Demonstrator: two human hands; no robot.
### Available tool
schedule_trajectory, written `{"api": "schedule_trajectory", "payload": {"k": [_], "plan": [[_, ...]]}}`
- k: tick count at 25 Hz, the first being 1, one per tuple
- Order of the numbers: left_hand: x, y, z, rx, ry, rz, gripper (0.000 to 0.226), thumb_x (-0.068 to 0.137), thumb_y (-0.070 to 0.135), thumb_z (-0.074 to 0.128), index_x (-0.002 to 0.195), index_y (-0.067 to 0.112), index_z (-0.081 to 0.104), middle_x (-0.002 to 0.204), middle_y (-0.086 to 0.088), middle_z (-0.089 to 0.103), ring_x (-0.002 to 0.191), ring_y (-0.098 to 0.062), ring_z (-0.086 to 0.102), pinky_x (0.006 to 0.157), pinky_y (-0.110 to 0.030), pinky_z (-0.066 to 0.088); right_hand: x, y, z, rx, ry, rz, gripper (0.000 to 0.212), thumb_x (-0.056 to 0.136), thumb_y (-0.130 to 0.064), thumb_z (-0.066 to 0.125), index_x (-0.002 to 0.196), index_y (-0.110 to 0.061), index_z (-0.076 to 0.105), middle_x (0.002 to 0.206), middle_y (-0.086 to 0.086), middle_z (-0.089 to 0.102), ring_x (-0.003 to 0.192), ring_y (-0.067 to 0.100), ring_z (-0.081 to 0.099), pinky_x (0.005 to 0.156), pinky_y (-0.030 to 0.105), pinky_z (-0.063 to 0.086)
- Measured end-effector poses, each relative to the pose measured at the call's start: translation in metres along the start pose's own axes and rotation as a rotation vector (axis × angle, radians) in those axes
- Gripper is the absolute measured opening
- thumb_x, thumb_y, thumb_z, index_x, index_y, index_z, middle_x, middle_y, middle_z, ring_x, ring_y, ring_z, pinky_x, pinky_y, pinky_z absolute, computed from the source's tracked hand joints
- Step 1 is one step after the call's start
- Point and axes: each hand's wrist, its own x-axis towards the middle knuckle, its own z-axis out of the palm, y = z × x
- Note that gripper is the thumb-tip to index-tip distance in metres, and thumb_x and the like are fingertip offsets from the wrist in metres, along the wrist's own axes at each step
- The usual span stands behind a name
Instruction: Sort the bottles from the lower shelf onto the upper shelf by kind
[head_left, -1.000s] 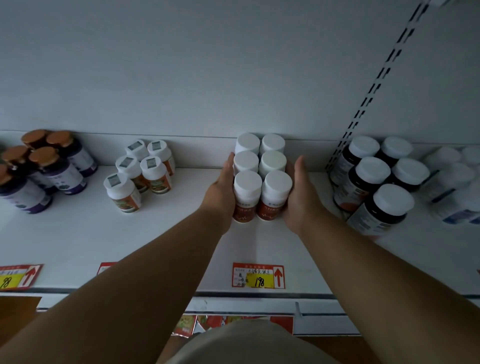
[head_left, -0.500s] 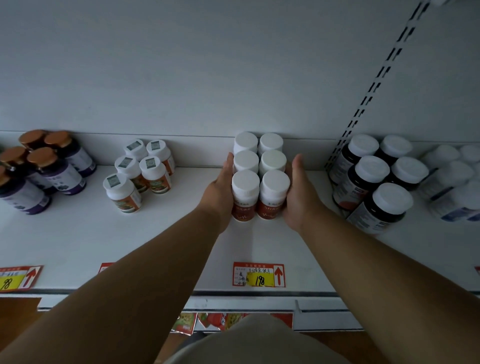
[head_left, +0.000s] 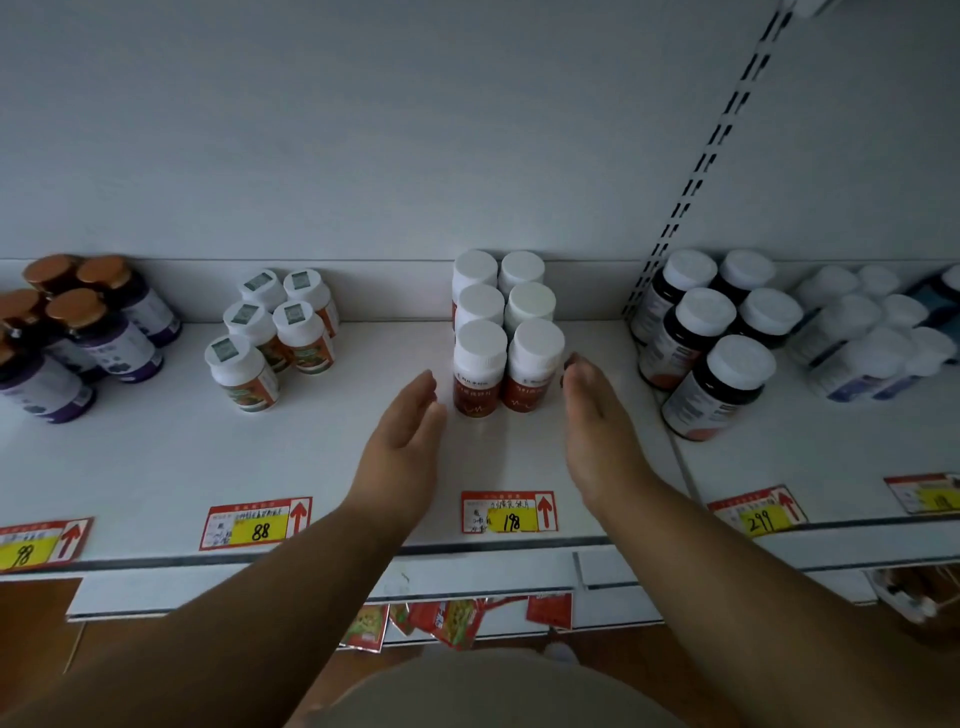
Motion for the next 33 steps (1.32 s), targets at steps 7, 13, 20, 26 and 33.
{"api": "schedule_trajectory", "payload": {"k": [7, 13, 20, 26, 33], "plan": [[-0.058, 0.002, 0.033, 0.212, 0.105, 0.260, 0.045, 0.100, 0.033, 0.048, 0.143, 0.039, 0.038, 0.137, 0.024, 0.043, 0.124, 0.004, 0.040, 0.095, -0.013, 0.031, -0.042, 0.014, -0.026, -0.131, -0.093, -0.163, 0.050, 0.102, -0.041, 0.045, 0.148, -0.024, 0.038, 0.144, -0.006, 0.048, 0.131, 0.010, 0.046, 0.111, 0.036, 0.038], [-0.096, 0.015, 0.120, 0.139, 0.015, 0.264, 0.044, 0.100, 0.034, 0.046, 0.143, 0.038, 0.039, 0.140, 0.022, 0.046, 0.128, 0.002, 0.042, 0.098, -0.014, 0.034, -0.067, 0.024, -0.108, -0.172, -0.138, -0.168, 0.048, 0.100, -0.041, 0.051, 0.145, -0.031, 0.040, 0.142, -0.009, 0.049, 0.129, 0.008, 0.046, 0.105, 0.033, 0.041], [-0.080, 0.027, 0.175, 0.068, -0.119, 0.251, 0.042, 0.099, 0.035, 0.050, 0.140, 0.040, 0.044, 0.139, 0.019, 0.049, 0.129, -0.002, 0.044, 0.105, -0.023, 0.034, -0.055, 0.034, -0.165, -0.122, -0.009, -0.107, 0.027, 0.098, -0.038, 0.055, 0.124, -0.031, 0.056, 0.117, -0.014, 0.064, 0.105, 0.006, 0.060, 0.089, 0.032, 0.051], [-0.001, 0.052, 0.207, -0.278, -0.146, 0.043, 0.038, 0.101, 0.037, 0.047, 0.139, 0.036, 0.046, 0.133, 0.012, 0.051, 0.129, -0.010, 0.044, 0.106, -0.031, 0.032, -0.004, 0.039, -0.205, 0.025, 0.174, 0.013, 0.029, 0.100, -0.040, 0.050, 0.126, -0.026, 0.056, 0.118, -0.012, 0.061, 0.108, 0.007, 0.058, 0.089, 0.028, 0.043], [0.077, 0.073, 0.222, -0.316, 0.000, -0.074, 0.060, 0.088, 0.064, 0.050, 0.138, 0.030, 0.052, 0.143, 0.000, 0.052, 0.132, -0.022, 0.047, 0.113, -0.038, 0.033, 0.089, 0.021, -0.221, 0.229, 0.106, 0.194, 0.080, 0.072, -0.074, 0.048, 0.138, -0.028, 0.050, 0.130, -0.012, 0.056, 0.122, 0.017, 0.053, 0.103, 0.043, 0.042]]}}
